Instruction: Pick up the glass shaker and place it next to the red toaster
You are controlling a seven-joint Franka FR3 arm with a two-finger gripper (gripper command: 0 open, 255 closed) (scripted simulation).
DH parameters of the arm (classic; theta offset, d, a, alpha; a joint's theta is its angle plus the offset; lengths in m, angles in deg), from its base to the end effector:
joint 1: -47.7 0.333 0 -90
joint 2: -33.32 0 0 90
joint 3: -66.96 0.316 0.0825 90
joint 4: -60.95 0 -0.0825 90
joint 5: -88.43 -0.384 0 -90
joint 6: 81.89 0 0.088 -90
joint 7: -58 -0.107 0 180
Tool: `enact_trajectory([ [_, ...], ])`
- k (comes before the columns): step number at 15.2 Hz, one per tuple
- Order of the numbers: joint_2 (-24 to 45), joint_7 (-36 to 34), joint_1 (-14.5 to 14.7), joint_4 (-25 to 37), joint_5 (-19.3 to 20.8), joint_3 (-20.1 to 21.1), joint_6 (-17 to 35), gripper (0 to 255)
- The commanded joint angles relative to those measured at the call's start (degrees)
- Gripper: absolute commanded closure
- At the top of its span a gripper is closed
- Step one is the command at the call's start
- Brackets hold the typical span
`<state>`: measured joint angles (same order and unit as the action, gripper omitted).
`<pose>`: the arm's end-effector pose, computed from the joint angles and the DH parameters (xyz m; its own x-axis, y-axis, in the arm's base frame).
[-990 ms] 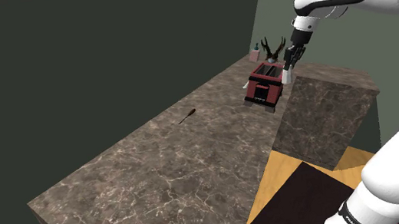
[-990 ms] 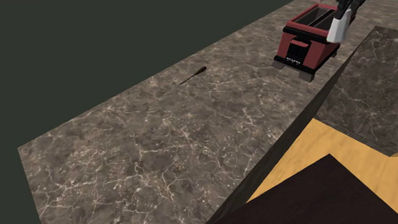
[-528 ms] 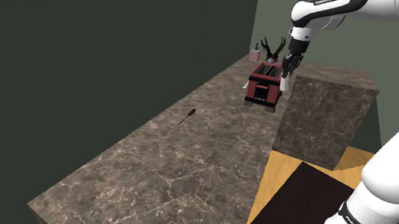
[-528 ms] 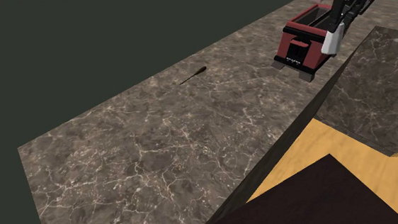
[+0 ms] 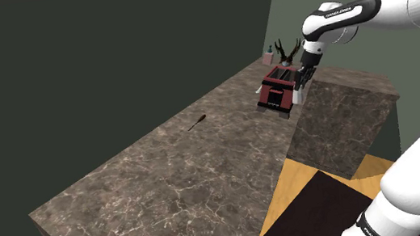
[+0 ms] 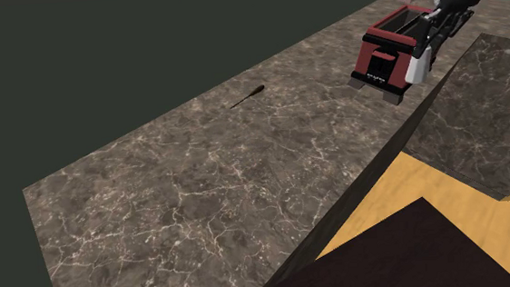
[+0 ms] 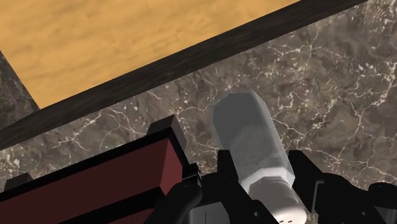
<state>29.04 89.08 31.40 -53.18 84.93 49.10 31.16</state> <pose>0.4491 -0.3041 0.4978 0.9934 -0.0775 0.0851 -0.0741 -0.9964 -0.0423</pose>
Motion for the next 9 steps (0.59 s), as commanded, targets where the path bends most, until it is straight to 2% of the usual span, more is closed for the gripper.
enact_trajectory([
  [1,0.12,0.19,-0.03,-1.4,-0.09,-0.04,1.53,255],
  [9,1.8,1.09,-0.05,-5.82,-0.9,-0.18,7.52,255],
])
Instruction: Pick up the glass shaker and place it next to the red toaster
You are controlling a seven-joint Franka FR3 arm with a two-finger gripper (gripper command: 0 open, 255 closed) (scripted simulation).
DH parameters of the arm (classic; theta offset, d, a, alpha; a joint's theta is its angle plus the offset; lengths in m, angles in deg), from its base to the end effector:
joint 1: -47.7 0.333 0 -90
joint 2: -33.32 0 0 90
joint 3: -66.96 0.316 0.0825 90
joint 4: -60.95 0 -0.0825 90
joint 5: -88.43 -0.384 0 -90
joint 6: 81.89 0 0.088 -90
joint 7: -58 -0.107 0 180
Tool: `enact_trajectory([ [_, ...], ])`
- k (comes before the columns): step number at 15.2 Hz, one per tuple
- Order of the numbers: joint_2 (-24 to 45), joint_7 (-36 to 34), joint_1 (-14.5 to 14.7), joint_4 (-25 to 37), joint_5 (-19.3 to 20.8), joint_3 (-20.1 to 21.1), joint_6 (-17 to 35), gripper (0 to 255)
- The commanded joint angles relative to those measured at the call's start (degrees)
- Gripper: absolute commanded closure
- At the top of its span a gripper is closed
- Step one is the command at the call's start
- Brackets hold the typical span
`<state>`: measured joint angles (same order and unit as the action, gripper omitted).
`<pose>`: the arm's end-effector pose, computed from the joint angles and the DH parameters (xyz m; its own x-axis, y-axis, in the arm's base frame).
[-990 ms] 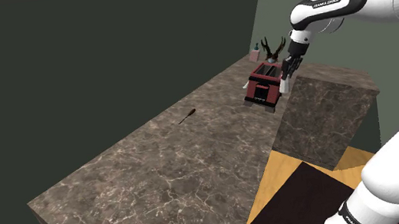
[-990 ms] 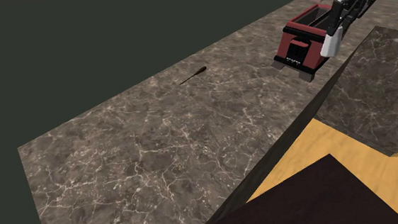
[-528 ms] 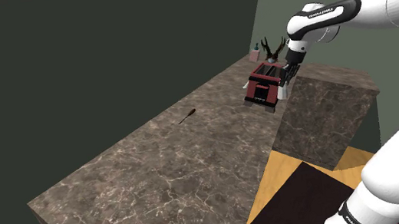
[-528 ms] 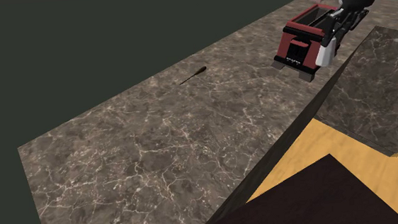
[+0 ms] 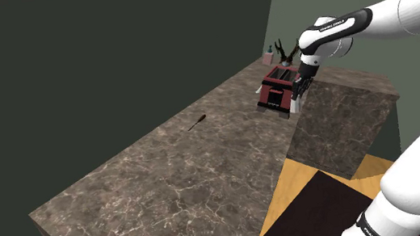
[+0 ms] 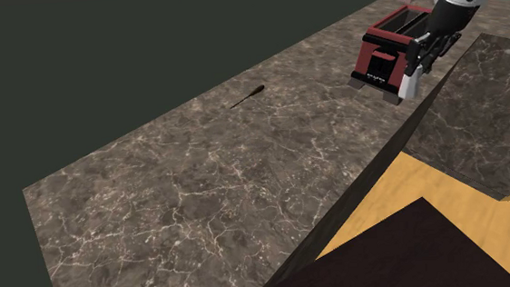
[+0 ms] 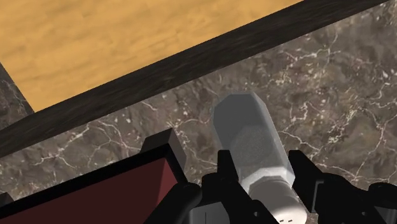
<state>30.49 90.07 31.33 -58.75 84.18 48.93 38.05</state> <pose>0.4472 -0.3037 0.4494 0.9934 -0.0776 0.0850 -0.0741 -0.9963 -0.0427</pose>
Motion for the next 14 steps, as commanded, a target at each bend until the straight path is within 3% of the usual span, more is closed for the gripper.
enact_trajectory([
  [1,0.61,0.23,0.01,-0.76,-0.29,-0.02,1.37,255],
  [14,5.21,2.51,-0.04,-6.1,-2.78,-0.07,10.95,255],
])
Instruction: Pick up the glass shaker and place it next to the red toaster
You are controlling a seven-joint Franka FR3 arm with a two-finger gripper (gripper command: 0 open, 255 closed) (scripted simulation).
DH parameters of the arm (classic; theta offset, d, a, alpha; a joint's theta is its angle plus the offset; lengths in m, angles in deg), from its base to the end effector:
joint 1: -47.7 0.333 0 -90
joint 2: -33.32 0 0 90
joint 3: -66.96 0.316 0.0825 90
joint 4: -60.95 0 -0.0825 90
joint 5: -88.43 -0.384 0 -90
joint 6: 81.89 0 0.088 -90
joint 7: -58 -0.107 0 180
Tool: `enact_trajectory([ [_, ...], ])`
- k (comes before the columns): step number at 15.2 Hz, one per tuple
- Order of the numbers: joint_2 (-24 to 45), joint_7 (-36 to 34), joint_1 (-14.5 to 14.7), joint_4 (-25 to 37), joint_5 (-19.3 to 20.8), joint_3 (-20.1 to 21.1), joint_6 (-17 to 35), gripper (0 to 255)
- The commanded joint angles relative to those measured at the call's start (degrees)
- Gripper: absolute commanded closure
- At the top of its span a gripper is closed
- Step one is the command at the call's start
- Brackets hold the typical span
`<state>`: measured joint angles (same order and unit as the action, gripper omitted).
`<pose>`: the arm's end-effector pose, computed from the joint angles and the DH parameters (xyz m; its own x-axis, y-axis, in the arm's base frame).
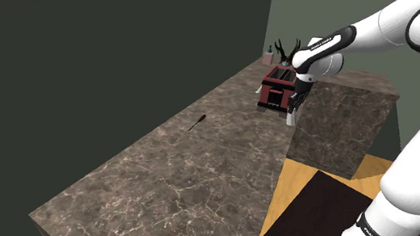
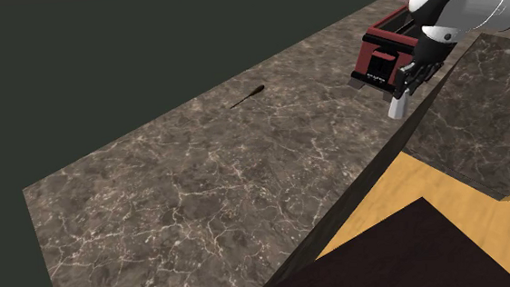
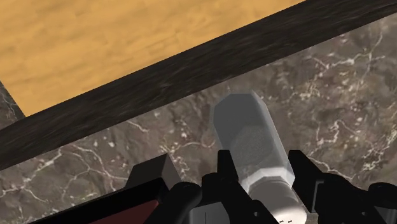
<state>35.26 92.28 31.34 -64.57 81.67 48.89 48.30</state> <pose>0.4483 -0.3031 0.3763 0.9933 -0.0776 0.0853 -0.0742 -0.9963 -0.0425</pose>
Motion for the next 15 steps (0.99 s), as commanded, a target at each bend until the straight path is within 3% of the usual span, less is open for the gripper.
enact_trajectory([
  [1,0.88,0.54,-0.06,-0.59,-0.52,-0.02,1.43,255],
  [10,1.46,0.83,-0.08,-0.98,-0.87,0.01,2.35,255],
  [11,1.46,0.83,-0.08,-0.98,-0.87,0.01,2.35,0],
  [15,1.47,0.83,-0.09,-0.98,-0.87,0.01,2.35,0],
])
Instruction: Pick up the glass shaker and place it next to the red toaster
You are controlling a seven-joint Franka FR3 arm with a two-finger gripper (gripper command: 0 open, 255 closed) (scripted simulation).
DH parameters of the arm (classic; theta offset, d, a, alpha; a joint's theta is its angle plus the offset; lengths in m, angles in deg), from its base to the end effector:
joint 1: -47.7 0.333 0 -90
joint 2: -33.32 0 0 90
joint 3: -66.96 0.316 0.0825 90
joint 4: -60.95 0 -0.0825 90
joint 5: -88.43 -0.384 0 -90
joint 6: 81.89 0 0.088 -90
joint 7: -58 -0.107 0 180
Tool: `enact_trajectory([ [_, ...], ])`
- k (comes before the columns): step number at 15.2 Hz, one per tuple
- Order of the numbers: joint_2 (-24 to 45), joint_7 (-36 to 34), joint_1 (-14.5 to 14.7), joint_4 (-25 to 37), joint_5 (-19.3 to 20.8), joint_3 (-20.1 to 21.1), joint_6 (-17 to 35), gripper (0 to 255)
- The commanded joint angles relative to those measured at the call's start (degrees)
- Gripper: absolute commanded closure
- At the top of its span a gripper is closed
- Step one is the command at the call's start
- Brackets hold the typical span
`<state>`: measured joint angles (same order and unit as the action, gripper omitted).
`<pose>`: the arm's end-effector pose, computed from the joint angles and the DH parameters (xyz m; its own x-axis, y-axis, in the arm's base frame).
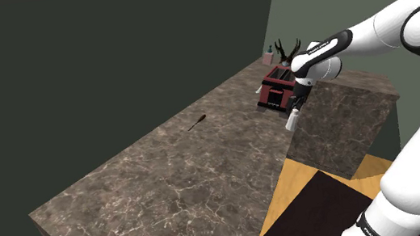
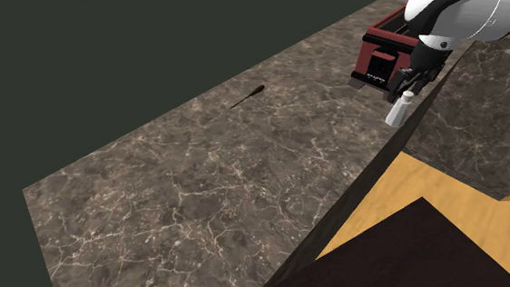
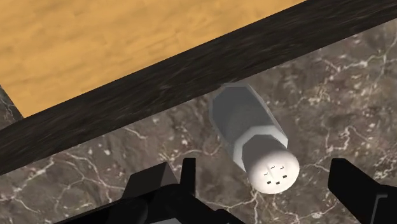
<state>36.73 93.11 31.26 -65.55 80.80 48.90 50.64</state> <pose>0.4481 -0.3039 0.3592 0.9933 -0.0775 0.0856 -0.0741 -0.9964 -0.0423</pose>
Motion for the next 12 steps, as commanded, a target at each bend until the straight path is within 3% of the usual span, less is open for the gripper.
enact_trajectory([
  [1,0.0,0.0,0.0,0.0,0.0,0.0,0.0,0],
  [5,-4.27,-1.59,-0.09,2.86,2.32,-0.29,-6.82,0],
  [12,-4.27,-1.59,-0.11,2.86,2.32,-0.27,-6.82,0],
])
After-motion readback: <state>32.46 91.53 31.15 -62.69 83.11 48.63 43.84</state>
